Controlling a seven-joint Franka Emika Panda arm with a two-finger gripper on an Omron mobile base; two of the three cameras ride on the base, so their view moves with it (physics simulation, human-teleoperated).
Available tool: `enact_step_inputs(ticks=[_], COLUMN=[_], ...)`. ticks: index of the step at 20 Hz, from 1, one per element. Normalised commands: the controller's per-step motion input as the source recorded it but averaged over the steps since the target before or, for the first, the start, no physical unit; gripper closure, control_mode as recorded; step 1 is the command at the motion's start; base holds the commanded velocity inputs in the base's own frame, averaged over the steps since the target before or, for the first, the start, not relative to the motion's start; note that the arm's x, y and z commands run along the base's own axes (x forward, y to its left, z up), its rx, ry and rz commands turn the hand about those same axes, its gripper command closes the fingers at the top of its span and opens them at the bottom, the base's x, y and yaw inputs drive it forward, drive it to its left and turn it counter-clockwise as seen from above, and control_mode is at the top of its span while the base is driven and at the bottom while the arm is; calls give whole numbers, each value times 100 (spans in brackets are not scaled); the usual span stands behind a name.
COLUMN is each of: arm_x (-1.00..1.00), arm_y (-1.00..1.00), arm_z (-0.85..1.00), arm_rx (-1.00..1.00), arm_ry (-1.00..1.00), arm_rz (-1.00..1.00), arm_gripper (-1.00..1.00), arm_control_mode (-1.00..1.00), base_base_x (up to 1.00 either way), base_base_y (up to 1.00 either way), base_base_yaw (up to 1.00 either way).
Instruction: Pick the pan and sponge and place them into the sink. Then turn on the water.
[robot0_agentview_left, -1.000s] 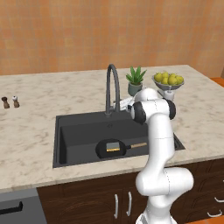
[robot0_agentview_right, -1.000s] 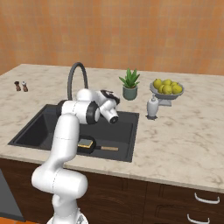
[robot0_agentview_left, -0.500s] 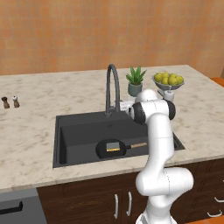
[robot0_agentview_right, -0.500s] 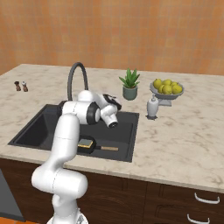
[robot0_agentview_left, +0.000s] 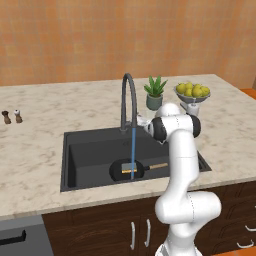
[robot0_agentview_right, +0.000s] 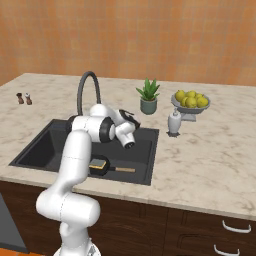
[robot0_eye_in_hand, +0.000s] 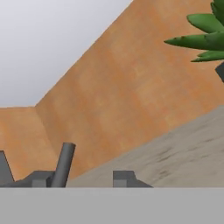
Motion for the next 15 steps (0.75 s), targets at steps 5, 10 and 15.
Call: enact_step_inputs(ticks=[5,10,15], arm_x=[18,-17,-40], arm_y=[-100,-100,-100], arm_z=[-34,28,61], arm_rx=[19,28,29], arm_ry=[21,5,0], arm_rz=[0,1,1], arm_gripper=[100,100,100], arm_control_mode=[-100,-100,-100], base_base_x=[0,0,0], base_base_y=[0,0,0], base_base_yaw=[0,0,0])
